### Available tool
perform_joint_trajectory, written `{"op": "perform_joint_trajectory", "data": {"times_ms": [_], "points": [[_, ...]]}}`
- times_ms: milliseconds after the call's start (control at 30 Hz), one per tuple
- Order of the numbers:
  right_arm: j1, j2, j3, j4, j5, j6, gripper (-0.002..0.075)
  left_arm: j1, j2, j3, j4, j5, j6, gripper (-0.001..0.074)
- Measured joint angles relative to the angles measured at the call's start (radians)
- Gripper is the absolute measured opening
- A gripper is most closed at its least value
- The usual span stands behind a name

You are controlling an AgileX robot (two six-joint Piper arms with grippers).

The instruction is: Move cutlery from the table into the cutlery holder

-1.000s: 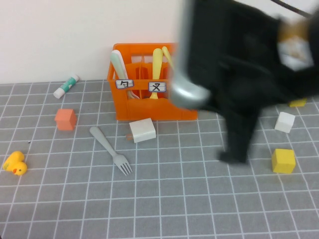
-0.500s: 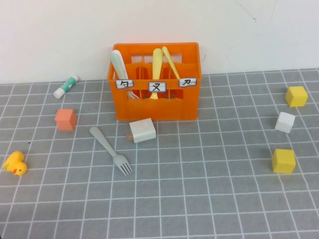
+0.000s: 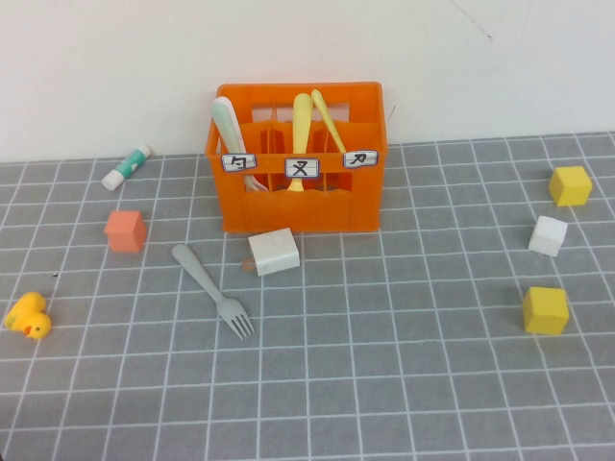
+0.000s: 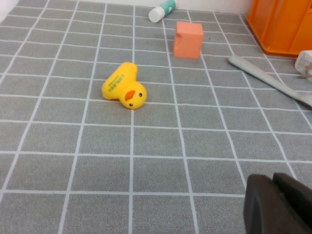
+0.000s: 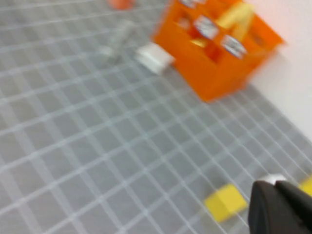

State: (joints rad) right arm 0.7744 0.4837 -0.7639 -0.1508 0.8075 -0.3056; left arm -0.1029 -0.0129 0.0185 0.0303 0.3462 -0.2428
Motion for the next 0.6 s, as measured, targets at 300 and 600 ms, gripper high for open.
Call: {"op": "perform_joint_trajectory", "data": {"times_ms": [300, 600], "points": [[-0.468, -0.291, 0.535, -0.009, -0.466, 0.0, -0.0001, 0.0, 0.0, 0.0, 0.0, 0.0, 0.0, -0.0001], [-0.697, -0.469, 0.761, 0.044, -0.58, 0.03, -0.0001, 0.0, 0.0, 0.0, 0.0, 0.0, 0.0, -0.0001]]}}
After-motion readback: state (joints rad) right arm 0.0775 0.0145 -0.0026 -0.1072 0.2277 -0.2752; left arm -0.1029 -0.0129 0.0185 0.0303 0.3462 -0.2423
